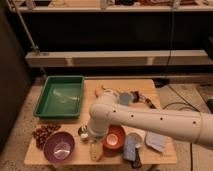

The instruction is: Place apple in purple bowl

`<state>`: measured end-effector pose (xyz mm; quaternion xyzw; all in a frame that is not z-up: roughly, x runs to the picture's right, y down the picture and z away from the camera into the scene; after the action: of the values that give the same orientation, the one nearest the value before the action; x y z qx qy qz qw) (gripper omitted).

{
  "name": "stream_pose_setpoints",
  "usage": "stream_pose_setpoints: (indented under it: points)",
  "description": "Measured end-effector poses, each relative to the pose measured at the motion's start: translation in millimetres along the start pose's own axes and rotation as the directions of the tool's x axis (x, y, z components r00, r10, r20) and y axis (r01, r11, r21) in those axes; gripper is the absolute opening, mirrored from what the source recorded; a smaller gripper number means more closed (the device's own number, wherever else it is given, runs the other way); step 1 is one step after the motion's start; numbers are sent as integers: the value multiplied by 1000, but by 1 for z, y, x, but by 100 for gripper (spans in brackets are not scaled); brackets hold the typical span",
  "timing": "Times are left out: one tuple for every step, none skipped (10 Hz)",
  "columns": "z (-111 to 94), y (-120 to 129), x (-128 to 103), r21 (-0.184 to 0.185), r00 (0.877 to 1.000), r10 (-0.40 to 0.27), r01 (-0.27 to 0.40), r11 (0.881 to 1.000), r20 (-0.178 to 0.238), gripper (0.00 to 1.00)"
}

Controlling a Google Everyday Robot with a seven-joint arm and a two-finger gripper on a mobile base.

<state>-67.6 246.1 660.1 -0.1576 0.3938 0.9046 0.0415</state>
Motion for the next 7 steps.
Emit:
stream_pose_setpoints:
  points:
    - [4, -3, -3, 9, 1000, -5, 5, 1000, 11, 80]
    - [11, -6, -6, 18, 1000, -7, 7, 1000, 22, 80]
    - [15, -7, -8, 23, 1000, -9, 8, 1000, 29, 80]
    - [19, -8, -9, 28, 999, -12, 11, 1000, 33, 80]
    - [22, -9, -9, 30, 999, -13, 12, 999, 36, 80]
    - [25, -10, -13, 31, 999, -11, 10, 999, 40, 80]
    - [27, -11, -15, 31, 999, -10, 9, 999, 41, 80]
